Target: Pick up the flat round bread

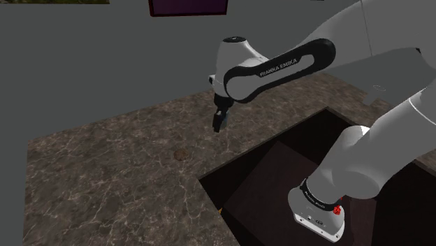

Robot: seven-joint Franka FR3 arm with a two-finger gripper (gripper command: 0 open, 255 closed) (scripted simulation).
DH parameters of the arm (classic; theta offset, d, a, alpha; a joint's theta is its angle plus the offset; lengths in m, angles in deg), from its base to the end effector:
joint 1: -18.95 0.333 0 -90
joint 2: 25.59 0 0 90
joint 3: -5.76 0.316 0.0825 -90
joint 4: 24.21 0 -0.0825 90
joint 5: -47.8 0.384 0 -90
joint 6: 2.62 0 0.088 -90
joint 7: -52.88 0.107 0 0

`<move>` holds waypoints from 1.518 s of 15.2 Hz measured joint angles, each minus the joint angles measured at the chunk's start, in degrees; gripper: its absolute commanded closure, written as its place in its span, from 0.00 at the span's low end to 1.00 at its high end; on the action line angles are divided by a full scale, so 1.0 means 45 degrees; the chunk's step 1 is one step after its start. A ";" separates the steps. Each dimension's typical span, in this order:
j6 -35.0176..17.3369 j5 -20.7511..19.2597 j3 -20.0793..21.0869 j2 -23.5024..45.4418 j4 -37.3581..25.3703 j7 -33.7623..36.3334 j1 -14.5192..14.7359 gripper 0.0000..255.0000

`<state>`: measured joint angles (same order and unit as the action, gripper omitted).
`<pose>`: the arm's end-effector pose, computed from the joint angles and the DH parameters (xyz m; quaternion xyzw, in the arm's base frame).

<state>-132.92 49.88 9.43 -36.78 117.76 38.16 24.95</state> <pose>0.4449 0.0765 0.3628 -0.9799 -0.1991 0.0040 0.0078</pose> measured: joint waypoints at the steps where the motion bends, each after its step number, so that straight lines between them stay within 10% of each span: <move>1: -0.0350 -0.0063 -0.0004 0.0550 -0.0223 -0.0203 0.0011 0.00; 23: -0.5114 -0.2011 0.0289 1.0080 -0.5185 -0.1787 0.1121 0.00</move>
<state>-155.94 40.84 10.73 8.58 94.43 30.12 30.00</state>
